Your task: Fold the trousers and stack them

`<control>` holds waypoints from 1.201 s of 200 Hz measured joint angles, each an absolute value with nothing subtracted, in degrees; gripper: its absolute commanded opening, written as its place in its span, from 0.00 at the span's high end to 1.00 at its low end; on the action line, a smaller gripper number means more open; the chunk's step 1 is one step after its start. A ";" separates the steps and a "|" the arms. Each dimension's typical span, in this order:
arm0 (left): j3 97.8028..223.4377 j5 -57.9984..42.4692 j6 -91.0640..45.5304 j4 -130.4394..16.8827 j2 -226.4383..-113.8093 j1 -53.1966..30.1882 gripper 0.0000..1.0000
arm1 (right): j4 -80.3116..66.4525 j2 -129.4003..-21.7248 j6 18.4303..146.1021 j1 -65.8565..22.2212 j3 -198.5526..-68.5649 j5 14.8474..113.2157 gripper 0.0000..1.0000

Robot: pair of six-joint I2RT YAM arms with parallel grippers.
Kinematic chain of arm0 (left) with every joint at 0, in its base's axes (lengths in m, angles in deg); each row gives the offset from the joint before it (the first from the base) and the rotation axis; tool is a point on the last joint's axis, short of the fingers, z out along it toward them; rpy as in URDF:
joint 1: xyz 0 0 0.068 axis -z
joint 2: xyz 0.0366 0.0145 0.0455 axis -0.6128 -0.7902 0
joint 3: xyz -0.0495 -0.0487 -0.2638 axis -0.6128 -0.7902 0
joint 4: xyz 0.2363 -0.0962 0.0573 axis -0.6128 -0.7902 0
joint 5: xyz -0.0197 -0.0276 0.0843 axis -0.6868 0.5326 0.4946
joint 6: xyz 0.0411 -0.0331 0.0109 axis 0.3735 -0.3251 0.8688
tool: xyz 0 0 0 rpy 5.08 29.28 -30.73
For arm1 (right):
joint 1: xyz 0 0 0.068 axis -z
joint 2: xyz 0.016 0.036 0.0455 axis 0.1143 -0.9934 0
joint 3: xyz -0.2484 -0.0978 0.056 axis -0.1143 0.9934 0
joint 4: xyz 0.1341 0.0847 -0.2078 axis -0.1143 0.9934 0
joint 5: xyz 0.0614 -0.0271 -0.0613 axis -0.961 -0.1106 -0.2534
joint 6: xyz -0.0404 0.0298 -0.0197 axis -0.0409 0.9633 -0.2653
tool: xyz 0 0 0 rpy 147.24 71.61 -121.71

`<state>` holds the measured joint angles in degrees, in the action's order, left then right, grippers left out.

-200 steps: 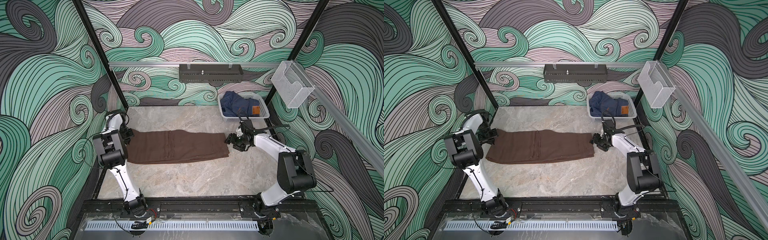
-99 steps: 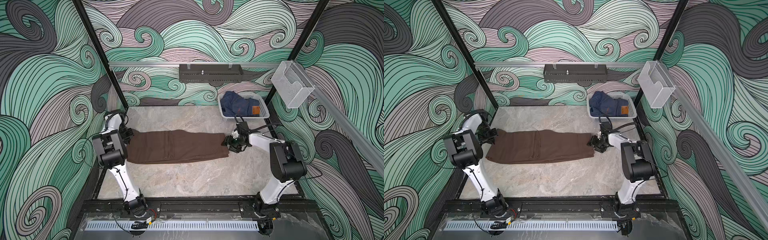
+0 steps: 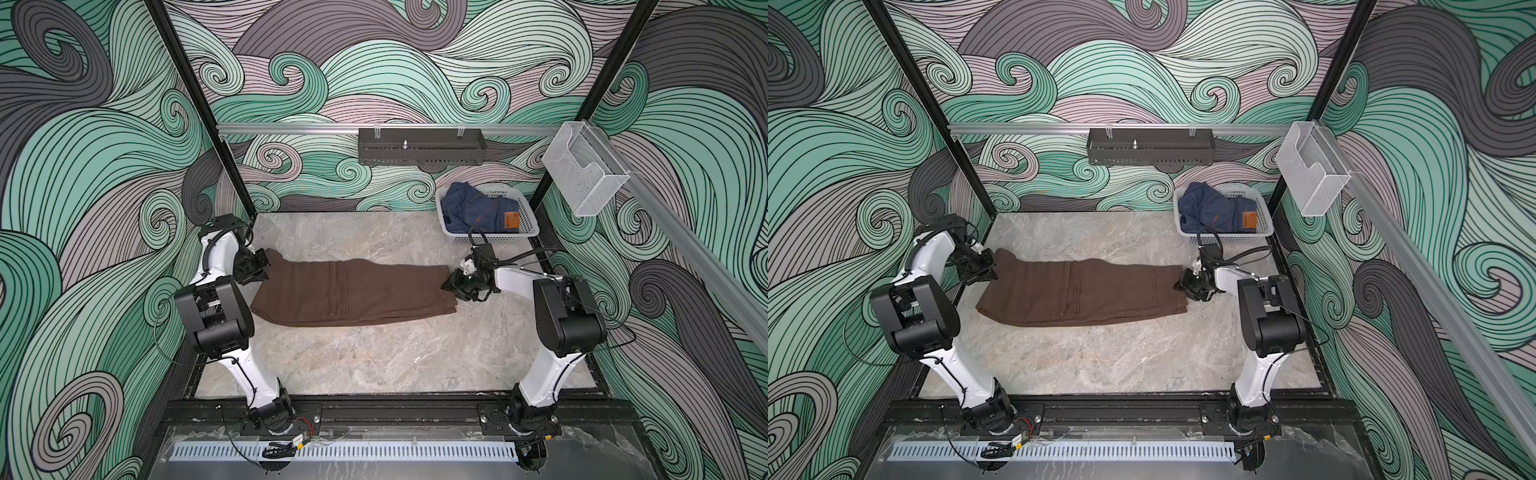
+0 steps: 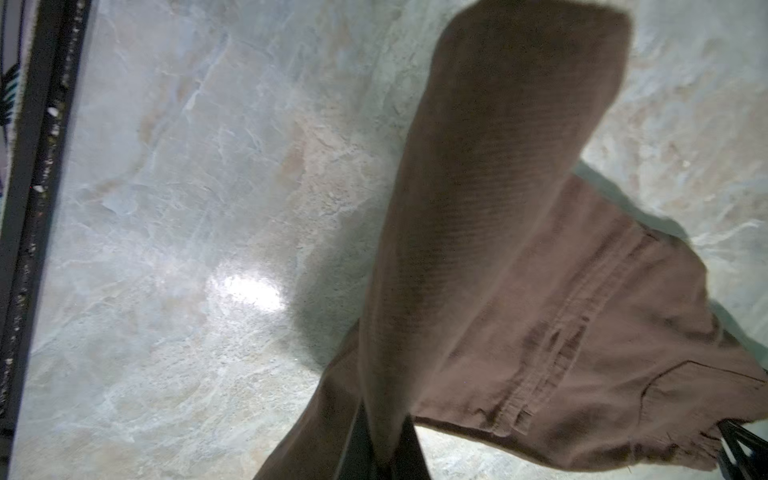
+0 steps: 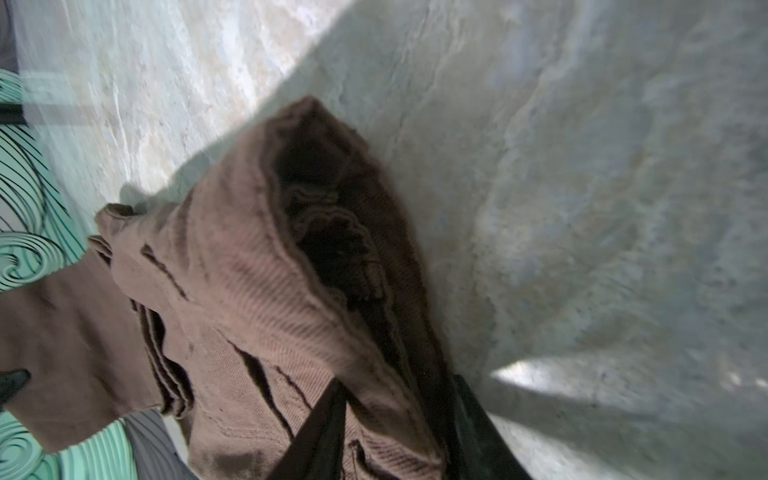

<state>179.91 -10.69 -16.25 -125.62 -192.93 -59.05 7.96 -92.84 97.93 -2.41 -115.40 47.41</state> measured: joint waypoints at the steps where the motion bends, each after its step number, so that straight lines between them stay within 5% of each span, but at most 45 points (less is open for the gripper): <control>1: 179.84 -10.93 -16.23 -125.57 -192.75 -59.05 1.00 | 7.90 -92.86 97.91 -2.41 -115.40 47.36 0.64; 80: 176.58 -20.92 -16.88 -123.74 -187.62 -56.91 1.00 | 3.88 -93.78 100.31 -3.15 -114.68 45.86 0.69; 240: 174.40 -24.79 -29.71 -115.26 -182.98 -34.50 1.00 | 2.76 -94.00 102.48 -7.61 -114.41 45.62 0.75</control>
<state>174.40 -24.79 -29.71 -115.26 -182.98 -34.50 2.76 -94.00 102.48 -7.61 -114.41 45.62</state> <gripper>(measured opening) 0.051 0.253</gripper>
